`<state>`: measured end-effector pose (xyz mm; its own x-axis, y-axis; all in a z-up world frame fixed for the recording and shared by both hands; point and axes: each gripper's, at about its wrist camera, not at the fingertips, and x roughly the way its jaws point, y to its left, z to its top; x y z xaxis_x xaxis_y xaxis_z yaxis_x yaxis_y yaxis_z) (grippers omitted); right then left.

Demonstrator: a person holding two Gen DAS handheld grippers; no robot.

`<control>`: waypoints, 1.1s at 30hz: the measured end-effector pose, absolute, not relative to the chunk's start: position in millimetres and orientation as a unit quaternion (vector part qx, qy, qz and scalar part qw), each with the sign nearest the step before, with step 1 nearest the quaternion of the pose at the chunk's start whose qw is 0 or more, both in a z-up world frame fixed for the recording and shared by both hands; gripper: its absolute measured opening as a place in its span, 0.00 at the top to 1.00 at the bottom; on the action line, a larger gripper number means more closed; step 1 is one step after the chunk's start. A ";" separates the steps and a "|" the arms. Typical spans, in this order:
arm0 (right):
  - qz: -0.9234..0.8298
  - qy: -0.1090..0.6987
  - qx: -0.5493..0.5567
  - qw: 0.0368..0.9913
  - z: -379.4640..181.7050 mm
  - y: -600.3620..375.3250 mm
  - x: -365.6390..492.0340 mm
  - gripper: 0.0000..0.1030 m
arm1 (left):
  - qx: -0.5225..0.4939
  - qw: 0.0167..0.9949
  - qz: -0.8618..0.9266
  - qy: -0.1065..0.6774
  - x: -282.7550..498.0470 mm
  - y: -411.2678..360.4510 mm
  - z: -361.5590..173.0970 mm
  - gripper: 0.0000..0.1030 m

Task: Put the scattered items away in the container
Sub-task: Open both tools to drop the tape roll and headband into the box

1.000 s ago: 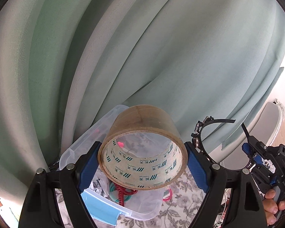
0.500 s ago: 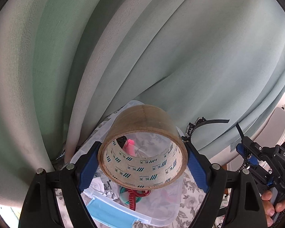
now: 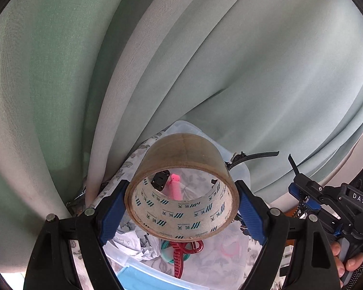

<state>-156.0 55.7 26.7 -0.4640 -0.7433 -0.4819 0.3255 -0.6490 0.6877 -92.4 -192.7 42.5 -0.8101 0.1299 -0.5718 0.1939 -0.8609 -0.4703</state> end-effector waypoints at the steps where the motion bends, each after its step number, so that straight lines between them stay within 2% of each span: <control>1: -0.815 -0.259 0.403 0.326 25.0 54.0 -156.9 0.82 | 0.309 0.018 -0.914 0.263 -94.3 -192.1 42.2 0.17; 17: -0.812 -0.240 0.431 0.310 15.4 48.9 -160.6 0.79 | 0.329 0.014 -0.906 0.264 -100.3 -198.3 36.7 0.16; 18: -0.811 -0.241 0.434 0.308 14.6 50.3 -159.7 0.77 | 0.328 0.011 -0.907 0.263 -107.2 -181.6 37.7 0.16; 22: -0.809 -0.246 0.442 0.299 11.5 56.0 -155.9 0.67 | 0.325 0.004 -0.912 0.251 -99.8 -193.7 36.5 0.14; 28: -0.810 -0.253 0.443 0.290 11.8 62.1 -151.7 0.54 | 0.331 0.017 -0.913 0.240 -108.3 -189.0 33.7 0.05; 33: -0.816 -0.253 0.436 0.283 13.2 64.0 -150.5 0.34 | 0.318 0.029 -0.919 0.231 -110.7 -188.1 35.6 0.00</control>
<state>-150.5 64.0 13.2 -0.4593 -0.6823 -0.5688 0.2417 -0.7122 0.6591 -110.7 -188.1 35.6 -0.7966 0.0939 -0.5971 0.1997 -0.8915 -0.4067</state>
